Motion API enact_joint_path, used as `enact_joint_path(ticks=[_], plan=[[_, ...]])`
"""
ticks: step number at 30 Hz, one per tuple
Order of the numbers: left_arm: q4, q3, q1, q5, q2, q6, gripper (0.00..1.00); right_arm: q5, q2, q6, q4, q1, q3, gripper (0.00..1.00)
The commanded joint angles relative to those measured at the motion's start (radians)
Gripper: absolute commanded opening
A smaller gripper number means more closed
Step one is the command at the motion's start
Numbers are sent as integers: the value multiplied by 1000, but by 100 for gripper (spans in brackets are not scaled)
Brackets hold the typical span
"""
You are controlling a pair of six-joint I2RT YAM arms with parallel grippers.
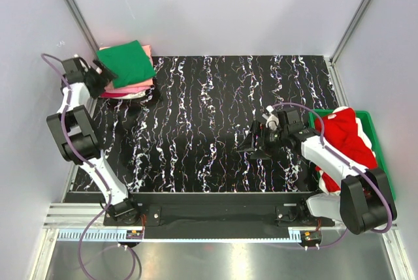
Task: Fold and stack the t-shirts
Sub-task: Neatly place the folded tshirt to the corner
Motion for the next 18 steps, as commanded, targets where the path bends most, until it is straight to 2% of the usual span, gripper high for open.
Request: enact_joint_path(ticks=[1,3,14,18], plan=[[5,-94,-6,35,-110,-12,92,-34,-31,7,41,-5,-4,96],[30,-126,-8,59,-118,-16,86,-36,-34,9,50,-5,-15,96],[30,-87,-29,50,-87,-30,75,-33,-60,5,32,-5,-25,96],[22,-50,-36,62,-58,-39,63,-34,-55,4,30,-5,-28,96]])
